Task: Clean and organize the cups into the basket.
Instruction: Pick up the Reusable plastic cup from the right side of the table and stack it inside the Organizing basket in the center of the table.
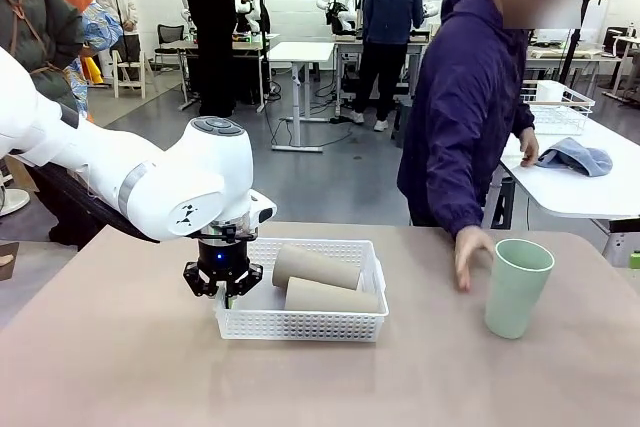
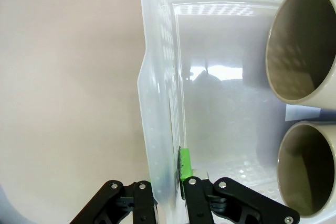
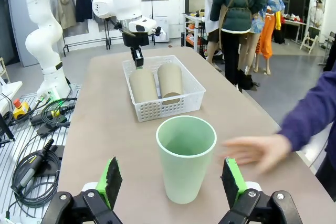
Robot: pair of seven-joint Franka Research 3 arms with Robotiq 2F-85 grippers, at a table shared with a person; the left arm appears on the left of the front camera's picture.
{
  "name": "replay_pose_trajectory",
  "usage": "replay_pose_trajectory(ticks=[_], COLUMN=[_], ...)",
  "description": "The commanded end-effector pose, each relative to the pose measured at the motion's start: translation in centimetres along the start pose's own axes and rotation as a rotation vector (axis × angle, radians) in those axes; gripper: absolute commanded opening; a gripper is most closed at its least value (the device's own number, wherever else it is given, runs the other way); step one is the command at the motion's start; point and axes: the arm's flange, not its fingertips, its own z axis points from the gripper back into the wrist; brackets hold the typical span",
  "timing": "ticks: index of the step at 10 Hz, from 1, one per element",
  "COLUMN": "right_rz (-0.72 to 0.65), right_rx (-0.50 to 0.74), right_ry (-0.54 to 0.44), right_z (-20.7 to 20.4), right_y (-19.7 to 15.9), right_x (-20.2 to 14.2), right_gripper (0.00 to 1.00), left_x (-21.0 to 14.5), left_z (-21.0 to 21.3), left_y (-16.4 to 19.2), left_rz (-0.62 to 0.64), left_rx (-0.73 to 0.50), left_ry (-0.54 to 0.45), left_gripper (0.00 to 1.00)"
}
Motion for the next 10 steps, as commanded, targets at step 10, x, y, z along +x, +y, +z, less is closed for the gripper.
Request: replay_pose_trajectory(ticks=[10], right_rz=[0.102], right_rx=[0.002], right_ry=[0.040], right_z=[-0.3], right_y=[-0.2], right_x=[-5.9], right_gripper=[1.00], left_x=[-0.2], left_z=[0.0], left_y=[0.0], left_rz=[0.003], left_rx=[0.016], left_ry=[-0.010], left_gripper=[0.00])
